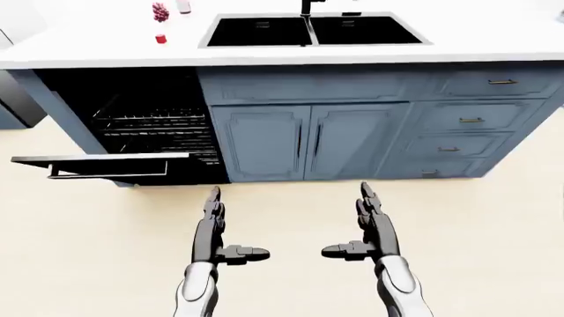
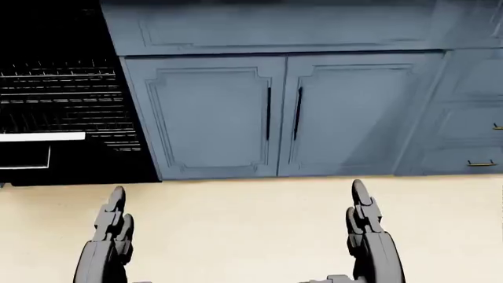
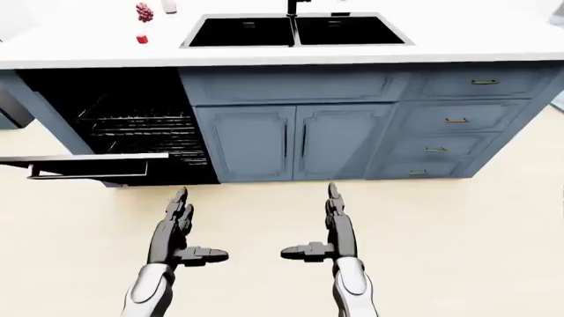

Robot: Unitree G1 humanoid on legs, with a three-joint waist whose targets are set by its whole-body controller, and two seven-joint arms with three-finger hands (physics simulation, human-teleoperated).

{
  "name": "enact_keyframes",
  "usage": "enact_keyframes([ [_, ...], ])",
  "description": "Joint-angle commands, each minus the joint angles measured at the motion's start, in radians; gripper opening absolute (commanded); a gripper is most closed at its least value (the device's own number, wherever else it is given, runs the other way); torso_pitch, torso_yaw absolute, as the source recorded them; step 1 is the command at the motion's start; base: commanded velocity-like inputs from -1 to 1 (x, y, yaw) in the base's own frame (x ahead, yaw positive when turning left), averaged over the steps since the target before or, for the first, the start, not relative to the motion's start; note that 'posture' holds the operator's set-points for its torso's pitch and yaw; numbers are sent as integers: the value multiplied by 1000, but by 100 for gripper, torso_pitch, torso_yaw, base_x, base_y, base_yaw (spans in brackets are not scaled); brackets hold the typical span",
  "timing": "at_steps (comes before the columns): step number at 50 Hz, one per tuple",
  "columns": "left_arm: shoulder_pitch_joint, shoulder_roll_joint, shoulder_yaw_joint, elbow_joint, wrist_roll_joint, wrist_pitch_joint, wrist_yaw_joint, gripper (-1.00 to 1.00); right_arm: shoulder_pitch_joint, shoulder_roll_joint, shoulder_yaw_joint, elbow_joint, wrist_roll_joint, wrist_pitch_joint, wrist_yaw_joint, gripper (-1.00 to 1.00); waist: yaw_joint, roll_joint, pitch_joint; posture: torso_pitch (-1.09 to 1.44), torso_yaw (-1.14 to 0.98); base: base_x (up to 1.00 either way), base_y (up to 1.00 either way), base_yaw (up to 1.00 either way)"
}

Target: Close the dishwasher door

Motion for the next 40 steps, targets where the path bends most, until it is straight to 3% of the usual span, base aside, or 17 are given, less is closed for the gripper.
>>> enact_keyframes([
  [1,-29,-4,-18,-48,8,-80,-7,100,-32,-12,-9,-38,-9,-90,-3,100,-2,-8,-1,0,0,0,0,0],
  [3,-22,-6,-23,-50,15,-90,-5,100,-33,-12,-19,-29,-2,-85,-8,100,6,0,-60,0,0,0,0,0],
  [4,-23,-6,-24,-49,16,-92,-4,100,-27,-11,-18,-45,0,-78,-6,100,5,-2,-52,0,0,0,0,0],
  [5,-21,-6,-23,-53,17,-93,-4,100,-25,-10,-16,-49,-6,-76,-11,100,6,-8,-18,0,0,0,0,0],
  [7,-16,-5,-22,-63,17,-93,-3,100,-27,-10,-13,-48,-18,-82,-19,100,7,-10,-69,0,0,0,0,0],
  [8,-15,-5,-22,-63,18,-95,-2,100,-31,-10,-15,-43,-20,-83,-23,100,7,-10,-74,0,0,0,0,0],
  [23,-2,-6,-28,-75,25,-98,-11,100,-40,-14,-18,-28,-70,-86,-72,100,9,-7,-90,0,0,0,0,0],
  [24,3,-7,-30,-81,26,-96,-12,100,-40,-14,-17,-28,-72,-83,-72,100,18,-1,-105,0,0,0,0,34],
  [26,6,-7,-30,-86,25,-94,-13,100,-35,-14,-16,-35,-72,-83,-69,100,18,-3,-76,0,0,0,0,70],
  [27,8,-7,-31,-89,25,-93,-14,100,-35,-14,-16,-36,-72,-84,-68,100,19,-5,-72,0,0,0,0,71],
  [40,17,-12,-45,-88,38,-100,-13,100,-39,-14,-17,-13,-66,-100,-62,100,52,7,-56,0,0,0,0,71],
])
